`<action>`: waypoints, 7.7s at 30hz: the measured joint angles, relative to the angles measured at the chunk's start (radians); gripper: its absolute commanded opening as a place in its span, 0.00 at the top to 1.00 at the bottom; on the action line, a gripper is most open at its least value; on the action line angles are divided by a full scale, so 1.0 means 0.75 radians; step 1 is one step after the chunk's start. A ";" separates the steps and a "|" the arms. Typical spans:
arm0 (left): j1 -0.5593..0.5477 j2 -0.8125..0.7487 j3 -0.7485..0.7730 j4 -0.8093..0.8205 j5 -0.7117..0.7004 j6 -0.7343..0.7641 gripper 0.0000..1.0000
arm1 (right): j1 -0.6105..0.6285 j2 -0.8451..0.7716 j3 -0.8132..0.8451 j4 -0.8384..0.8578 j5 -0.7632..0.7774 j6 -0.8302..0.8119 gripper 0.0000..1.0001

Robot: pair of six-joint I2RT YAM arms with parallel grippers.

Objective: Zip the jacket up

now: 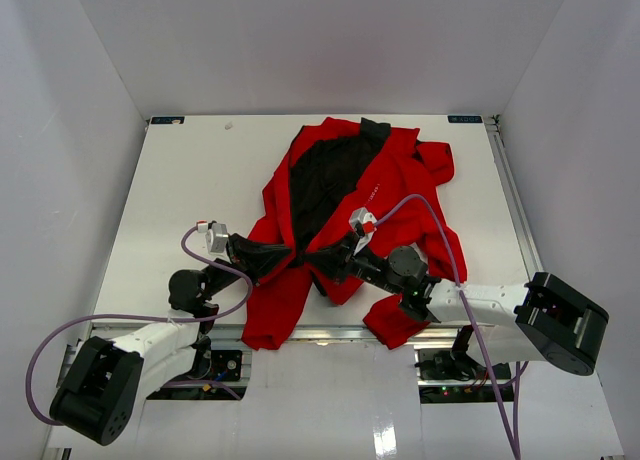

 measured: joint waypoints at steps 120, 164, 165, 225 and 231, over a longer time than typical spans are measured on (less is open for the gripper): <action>-0.082 0.292 0.013 0.111 0.100 0.137 1.00 | -0.073 -0.144 0.160 -0.536 -0.015 -0.068 0.92; -0.102 0.139 0.003 -0.046 -0.003 0.096 0.56 | -0.121 -0.039 0.105 -0.252 -0.135 -0.023 0.92; -0.102 0.141 0.003 -0.046 -0.005 0.096 0.56 | -0.121 -0.040 0.101 -0.249 -0.138 -0.022 0.92; -0.099 0.382 0.003 0.094 0.214 0.088 1.00 | -0.165 -0.087 0.303 -0.830 -0.342 -0.138 0.92; -0.095 0.399 0.003 0.101 0.216 0.079 1.00 | -0.180 -0.050 0.340 -0.861 -0.363 -0.132 0.92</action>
